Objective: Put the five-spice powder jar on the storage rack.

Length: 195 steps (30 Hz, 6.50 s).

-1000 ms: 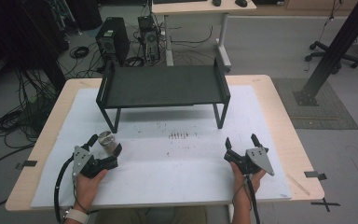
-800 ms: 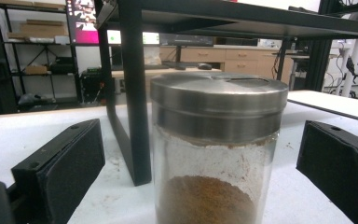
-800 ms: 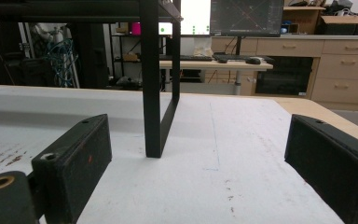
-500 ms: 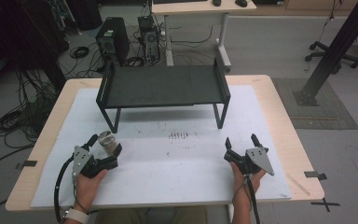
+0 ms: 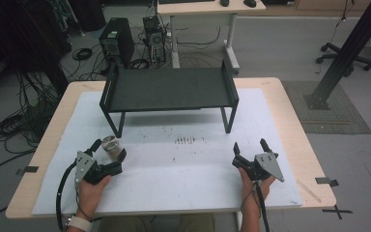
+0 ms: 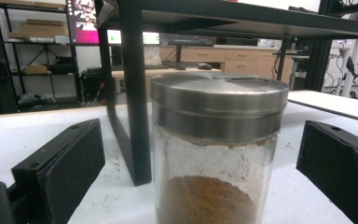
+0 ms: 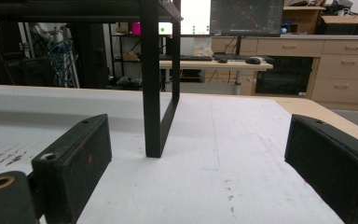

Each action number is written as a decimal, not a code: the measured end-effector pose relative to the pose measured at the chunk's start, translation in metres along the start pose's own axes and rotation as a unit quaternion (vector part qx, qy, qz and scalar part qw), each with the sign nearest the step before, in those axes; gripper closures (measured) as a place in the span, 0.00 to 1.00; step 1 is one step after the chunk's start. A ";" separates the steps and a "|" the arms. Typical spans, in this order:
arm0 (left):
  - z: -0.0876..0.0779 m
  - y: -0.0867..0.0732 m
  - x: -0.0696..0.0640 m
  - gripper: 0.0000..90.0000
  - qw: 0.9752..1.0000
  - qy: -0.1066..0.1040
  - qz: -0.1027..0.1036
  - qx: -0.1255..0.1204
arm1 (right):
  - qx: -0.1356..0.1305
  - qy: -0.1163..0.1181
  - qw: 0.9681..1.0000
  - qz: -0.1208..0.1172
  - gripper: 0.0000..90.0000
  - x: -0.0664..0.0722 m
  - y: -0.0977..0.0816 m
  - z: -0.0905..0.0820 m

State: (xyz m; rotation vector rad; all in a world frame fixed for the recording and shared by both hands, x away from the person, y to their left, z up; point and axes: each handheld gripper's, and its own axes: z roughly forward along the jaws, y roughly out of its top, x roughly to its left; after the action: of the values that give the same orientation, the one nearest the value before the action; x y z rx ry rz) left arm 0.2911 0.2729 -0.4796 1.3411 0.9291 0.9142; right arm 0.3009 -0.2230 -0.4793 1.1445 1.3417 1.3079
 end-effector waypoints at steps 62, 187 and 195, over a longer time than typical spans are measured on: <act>0.000 0.000 0.000 0.15 1.000 -0.004 -0.001 0.000 | -0.001 -0.001 1.000 0.000 0.08 0.000 0.000 0.000; 0.001 0.000 -0.001 0.48 1.000 -0.010 0.009 0.006 | 0.001 -0.001 1.000 -0.001 0.08 0.000 0.000 0.000; 0.001 0.000 -0.001 0.48 1.000 -0.011 0.008 0.006 | 0.001 -0.001 1.000 -0.001 0.08 0.000 0.000 0.000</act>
State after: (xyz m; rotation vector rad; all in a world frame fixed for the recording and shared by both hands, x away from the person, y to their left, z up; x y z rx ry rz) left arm 0.2914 0.2721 -0.4794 1.3681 0.9100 0.9066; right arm 0.3011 -0.2229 -0.4792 1.1449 1.3419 1.3032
